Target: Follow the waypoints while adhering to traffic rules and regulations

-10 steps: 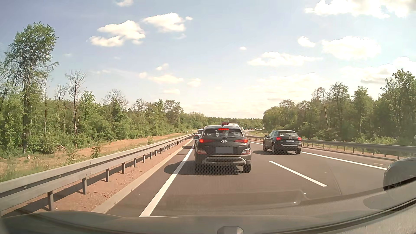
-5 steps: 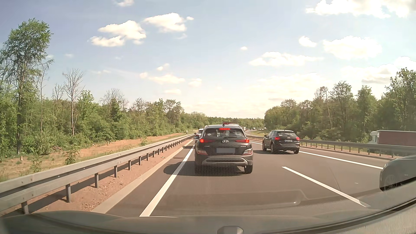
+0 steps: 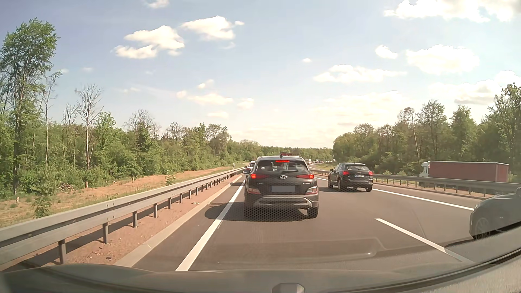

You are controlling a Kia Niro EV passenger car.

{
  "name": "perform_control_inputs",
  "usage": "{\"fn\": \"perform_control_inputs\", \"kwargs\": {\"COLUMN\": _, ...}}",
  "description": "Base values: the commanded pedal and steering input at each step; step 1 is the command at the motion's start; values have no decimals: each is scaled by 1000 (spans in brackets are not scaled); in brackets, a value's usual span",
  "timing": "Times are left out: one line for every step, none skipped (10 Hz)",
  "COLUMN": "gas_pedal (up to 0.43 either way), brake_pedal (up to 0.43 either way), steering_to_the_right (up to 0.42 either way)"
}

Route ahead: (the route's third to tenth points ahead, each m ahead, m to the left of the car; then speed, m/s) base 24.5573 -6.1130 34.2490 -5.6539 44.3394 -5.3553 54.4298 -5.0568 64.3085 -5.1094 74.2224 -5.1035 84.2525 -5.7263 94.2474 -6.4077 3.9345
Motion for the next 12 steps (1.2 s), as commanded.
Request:
{"fn": "perform_control_inputs", "kwargs": {"gas_pedal": 0, "brake_pedal": 0, "steering_to_the_right": -14}}
{"fn": "perform_control_inputs", "kwargs": {"gas_pedal": 0, "brake_pedal": 0, "steering_to_the_right": -14}}
{"fn": "perform_control_inputs", "kwargs": {"gas_pedal": 0, "brake_pedal": 0, "steering_to_the_right": -14}}
{"fn": "perform_control_inputs", "kwargs": {"gas_pedal": 0, "brake_pedal": 0, "steering_to_the_right": -14}}
{"fn": "perform_control_inputs", "kwargs": {"gas_pedal": 0, "brake_pedal": 0, "steering_to_the_right": -13}}
{"fn": "perform_control_inputs", "kwargs": {"gas_pedal": 0, "brake_pedal": 0, "steering_to_the_right": -11}}
{"fn": "perform_control_inputs", "kwargs": {"gas_pedal": 0, "brake_pedal": 0, "steering_to_the_right": -9}}
{"fn": "perform_control_inputs", "kwargs": {"gas_pedal": 0, "brake_pedal": 0, "steering_to_the_right": -9}}
{"fn": "perform_control_inputs", "kwargs": {"gas_pedal": 0, "brake_pedal": 0, "steering_to_the_right": -9}}
{"fn": "perform_control_inputs", "kwargs": {"gas_pedal": 0, "brake_pedal": 0, "steering_to_the_right": -9}}
{"fn": "perform_control_inputs", "kwargs": {"gas_pedal": 0, "brake_pedal": 0, "steering_to_the_right": -8}}
{"fn": "perform_control_inputs", "kwargs": {"gas_pedal": 0, "brake_pedal": 0, "steering_to_the_right": -8}}
